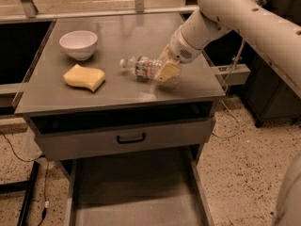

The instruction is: Place water bottle into middle drawer

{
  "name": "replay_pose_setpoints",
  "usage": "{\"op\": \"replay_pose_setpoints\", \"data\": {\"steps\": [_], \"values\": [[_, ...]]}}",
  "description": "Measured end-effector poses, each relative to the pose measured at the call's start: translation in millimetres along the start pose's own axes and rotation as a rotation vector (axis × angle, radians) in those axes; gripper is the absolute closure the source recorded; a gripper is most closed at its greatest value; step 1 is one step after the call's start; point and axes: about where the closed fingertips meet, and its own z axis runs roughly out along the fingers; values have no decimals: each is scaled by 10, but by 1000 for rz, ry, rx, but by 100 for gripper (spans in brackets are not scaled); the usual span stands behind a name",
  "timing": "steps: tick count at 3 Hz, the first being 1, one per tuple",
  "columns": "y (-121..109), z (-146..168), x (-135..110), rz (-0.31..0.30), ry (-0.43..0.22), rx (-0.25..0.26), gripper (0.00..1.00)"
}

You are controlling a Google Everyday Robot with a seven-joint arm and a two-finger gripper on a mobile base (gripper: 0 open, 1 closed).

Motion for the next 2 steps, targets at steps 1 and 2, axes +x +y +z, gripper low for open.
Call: {"op": "replay_pose_setpoints", "data": {"steps": [1, 2], "values": [[0, 1, 0, 0, 0, 0, 100], [1, 1, 0, 0, 0, 0, 100]]}}
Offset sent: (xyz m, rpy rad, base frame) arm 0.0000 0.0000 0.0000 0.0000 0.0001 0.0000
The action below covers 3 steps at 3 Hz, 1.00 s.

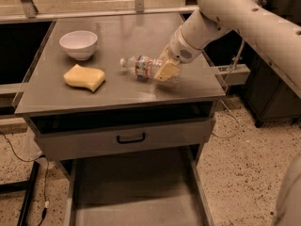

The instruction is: Place water bottle into middle drawer

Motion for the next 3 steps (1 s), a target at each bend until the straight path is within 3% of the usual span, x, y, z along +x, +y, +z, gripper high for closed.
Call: {"op": "replay_pose_setpoints", "data": {"steps": [2, 3], "values": [[108, -229, -101, -5, 27, 31, 100], [274, -551, -131, -8, 26, 79, 100]]}}
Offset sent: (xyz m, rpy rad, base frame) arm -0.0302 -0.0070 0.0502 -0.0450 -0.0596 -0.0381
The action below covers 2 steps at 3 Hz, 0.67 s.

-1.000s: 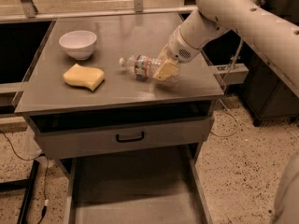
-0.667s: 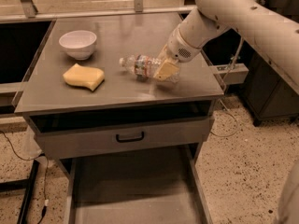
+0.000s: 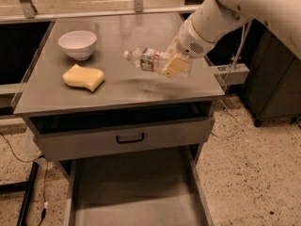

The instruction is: Place water bottle into middle drawer

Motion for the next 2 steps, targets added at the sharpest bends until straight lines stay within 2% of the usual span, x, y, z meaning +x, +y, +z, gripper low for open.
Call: {"op": "replay_pose_setpoints", "data": {"steps": [1, 2], "values": [[314, -401, 56, -3, -31, 56, 100], [755, -684, 234, -7, -19, 88, 100]]}}
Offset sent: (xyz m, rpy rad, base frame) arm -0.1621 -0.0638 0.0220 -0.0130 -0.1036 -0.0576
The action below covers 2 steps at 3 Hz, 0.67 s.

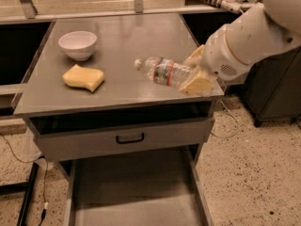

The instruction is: Place water bottle into middle drawer

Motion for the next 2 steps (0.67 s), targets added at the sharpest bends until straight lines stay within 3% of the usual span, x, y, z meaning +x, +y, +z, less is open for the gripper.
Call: {"op": "replay_pose_setpoints", "data": {"steps": [2], "values": [[781, -166, 402, 5, 10, 0, 100]]}}
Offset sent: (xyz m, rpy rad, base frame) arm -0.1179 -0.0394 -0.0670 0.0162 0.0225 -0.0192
